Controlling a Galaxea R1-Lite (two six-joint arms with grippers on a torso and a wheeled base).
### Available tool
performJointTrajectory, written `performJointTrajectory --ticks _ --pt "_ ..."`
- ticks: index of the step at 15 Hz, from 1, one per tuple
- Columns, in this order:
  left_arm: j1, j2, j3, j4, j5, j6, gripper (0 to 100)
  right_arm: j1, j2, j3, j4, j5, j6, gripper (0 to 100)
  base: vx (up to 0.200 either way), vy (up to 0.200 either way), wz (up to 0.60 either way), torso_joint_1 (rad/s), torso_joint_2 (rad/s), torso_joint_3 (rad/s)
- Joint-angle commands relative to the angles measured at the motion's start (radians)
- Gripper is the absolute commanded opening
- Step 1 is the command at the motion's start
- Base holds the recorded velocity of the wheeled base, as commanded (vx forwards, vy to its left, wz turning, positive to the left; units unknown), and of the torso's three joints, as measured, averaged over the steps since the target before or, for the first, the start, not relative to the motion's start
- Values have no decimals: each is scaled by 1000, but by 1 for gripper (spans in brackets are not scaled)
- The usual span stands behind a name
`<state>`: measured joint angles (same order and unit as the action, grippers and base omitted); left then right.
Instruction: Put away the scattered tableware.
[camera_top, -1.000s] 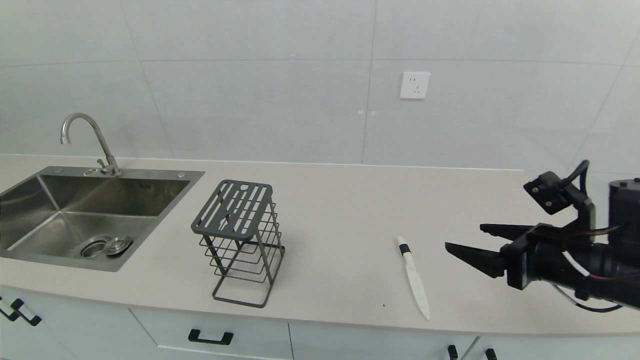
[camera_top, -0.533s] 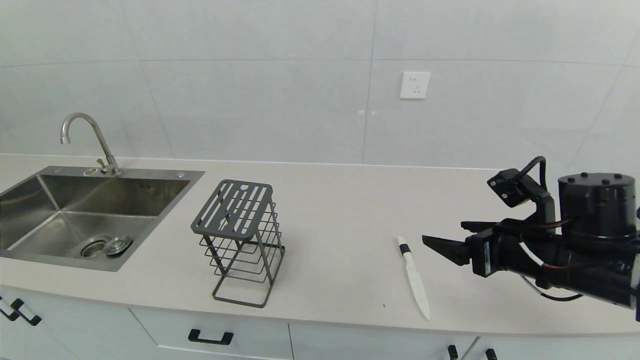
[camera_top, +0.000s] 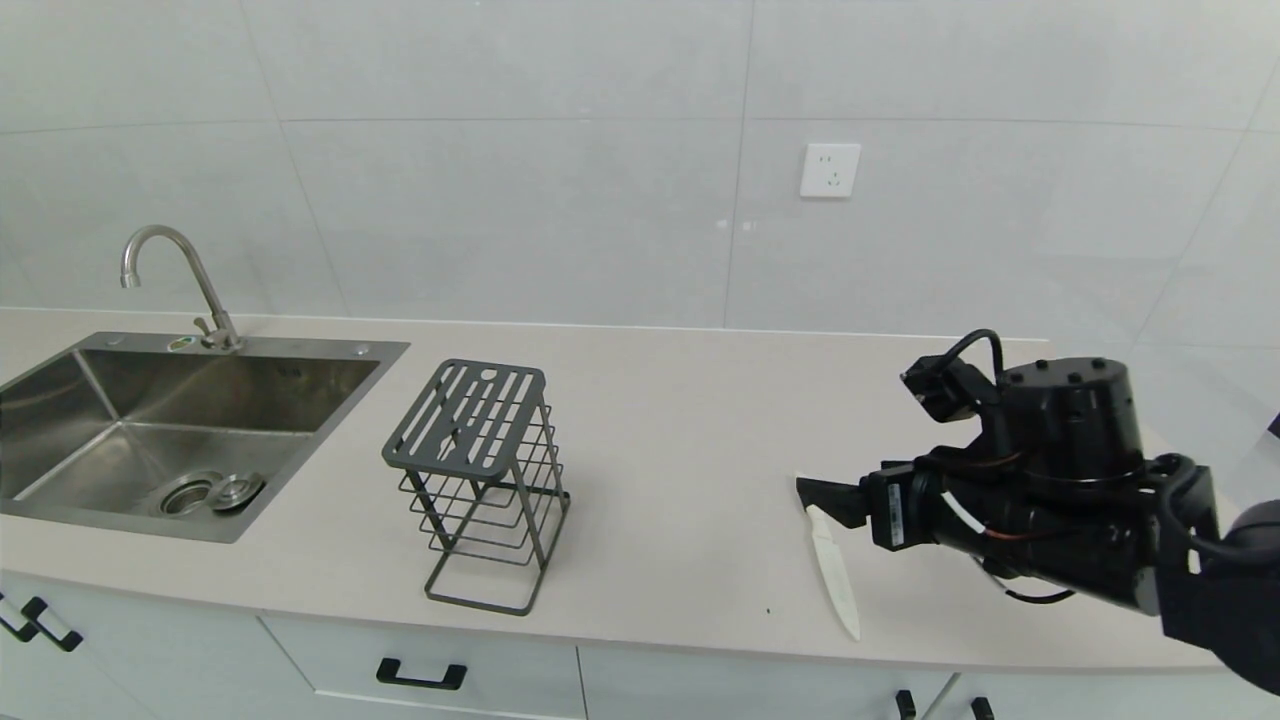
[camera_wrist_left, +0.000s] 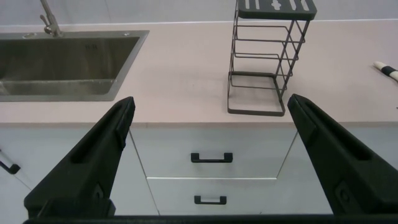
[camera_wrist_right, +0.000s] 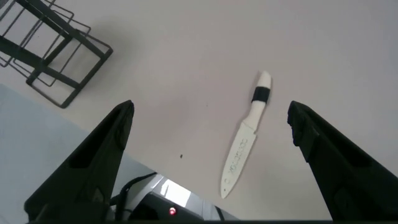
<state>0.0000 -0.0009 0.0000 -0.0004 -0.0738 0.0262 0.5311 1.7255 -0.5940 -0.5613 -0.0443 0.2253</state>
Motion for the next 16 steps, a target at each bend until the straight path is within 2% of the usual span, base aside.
performJointTrajectory --ticks 1,3,8,12,14,16 --pt "0 1 0 0 0 -2 100 18 114 -7 1 -36 16 100 0 0 0 0 0 0" --pt "0 1 0 0 0 0 100 10 151 -6 1 -54 17 100 0 0 0 0 0 0" --pt "0 1 0 0 0 -2 100 -88 229 -32 -3 -55 12 100 0 0 0 0 0 0" --pt "0 1 0 0 0 -2 100 -86 289 -47 -5 -74 8 100 0 0 0 0 0 0" --pt "0 1 0 0 2 -3 100 -82 382 -133 -6 -105 8 100 0 0 0 0 0 0" --pt "0 1 0 0 3 -3 100 -62 405 -135 -6 -106 8 100 0 0 0 0 0 0"
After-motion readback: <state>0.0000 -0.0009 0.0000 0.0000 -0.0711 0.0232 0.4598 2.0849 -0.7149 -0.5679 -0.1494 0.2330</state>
